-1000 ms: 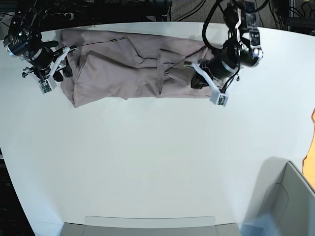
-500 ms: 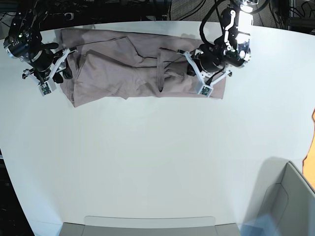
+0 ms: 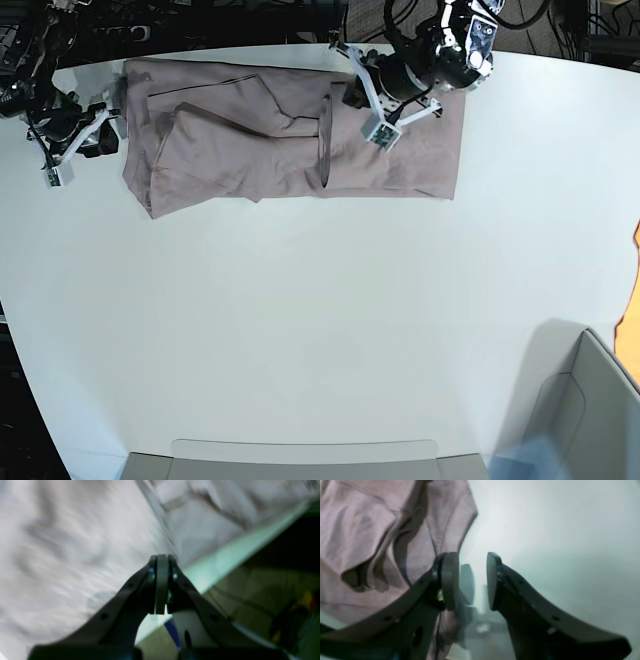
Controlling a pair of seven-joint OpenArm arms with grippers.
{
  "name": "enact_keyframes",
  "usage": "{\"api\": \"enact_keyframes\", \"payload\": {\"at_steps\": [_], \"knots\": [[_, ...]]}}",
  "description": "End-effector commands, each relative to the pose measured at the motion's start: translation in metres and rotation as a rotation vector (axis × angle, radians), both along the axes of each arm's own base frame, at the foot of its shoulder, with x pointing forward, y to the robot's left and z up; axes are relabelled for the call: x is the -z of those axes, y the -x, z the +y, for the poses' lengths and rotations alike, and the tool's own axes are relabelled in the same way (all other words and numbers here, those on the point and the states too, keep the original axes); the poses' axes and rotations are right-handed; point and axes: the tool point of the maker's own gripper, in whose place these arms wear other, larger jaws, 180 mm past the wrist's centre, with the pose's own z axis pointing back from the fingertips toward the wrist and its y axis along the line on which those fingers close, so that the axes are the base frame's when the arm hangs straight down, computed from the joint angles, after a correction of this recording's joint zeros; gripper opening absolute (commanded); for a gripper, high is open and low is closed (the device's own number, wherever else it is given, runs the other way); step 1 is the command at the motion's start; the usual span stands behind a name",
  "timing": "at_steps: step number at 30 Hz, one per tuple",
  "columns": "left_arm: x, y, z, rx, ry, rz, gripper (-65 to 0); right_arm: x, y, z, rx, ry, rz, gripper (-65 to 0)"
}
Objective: Fold the T-shirt properly
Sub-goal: 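Grasp the strip end with the right gripper and fold it toward the left gripper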
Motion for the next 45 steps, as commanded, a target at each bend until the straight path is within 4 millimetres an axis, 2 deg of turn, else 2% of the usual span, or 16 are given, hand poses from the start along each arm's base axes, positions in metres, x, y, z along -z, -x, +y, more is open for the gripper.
{"api": "enact_keyframes", "payload": {"at_steps": [1, 3, 7, 12, 15, 20, 25, 28, 32, 34, 37, 42, 45], "knots": [[-0.006, -0.002, -0.002, 0.000, 0.017, -0.020, -65.0, 0.002, 0.005, -0.006, -0.027, -0.007, 0.007, -46.1], [-0.006, -0.003, -0.002, 0.000, 0.017, -0.022, -65.0, 0.019, 0.021, -0.008, -0.079, -0.048, 0.051, -46.1], [-0.006, -0.004, -0.002, 0.000, 0.017, -0.023, -65.0, 0.047, 0.041, -0.015, -0.014, -0.110, 0.140, -46.1], [-0.006, -0.004, -0.002, 0.001, 0.013, -0.024, -65.0, 0.057, 0.037, -0.013, 0.021, -0.154, 0.145, -46.2], [-0.006, -0.004, -0.002, 0.001, 0.013, -0.024, -65.0, 0.063, 0.025, 0.007, -0.033, -0.181, 0.138, -46.2], [-0.006, -0.004, -0.002, 0.001, 0.013, -0.024, -65.0, 0.073, 0.023, 0.048, -0.136, -0.221, 0.162, -46.2], [-0.006, -0.004, -0.002, 0.001, 0.013, -0.024, -65.0, 0.061, 0.014, 0.084, -0.188, -0.252, 0.098, -46.2], [-0.006, -0.004, -0.002, 0.001, 0.014, -0.024, -65.0, 0.057, 0.013, 0.095, -0.203, -0.259, 0.077, -46.2], [-0.006, -0.004, -0.003, 0.000, 0.015, -0.024, -65.0, 0.065, 0.016, 0.108, -0.271, -0.221, 0.112, -46.4], [-0.006, -0.004, -0.003, -0.001, 0.016, -0.024, -65.0, 0.065, 0.010, 0.113, -0.297, -0.190, 0.110, -50.2], [-0.006, -0.004, -0.003, -0.001, 0.018, -0.024, -65.0, 0.064, -0.002, 0.116, -0.322, -0.119, 0.101, -65.0], [-0.007, -0.004, -0.003, -0.001, 0.020, -0.025, -65.0, 0.062, -0.021, 0.113, -0.338, -0.023, 0.090, -65.0], [-0.007, -0.005, -0.003, -0.004, 0.019, -0.026, -65.0, 0.056, -0.035, 0.098, -0.314, 0.016, 0.071, -65.0]]}}
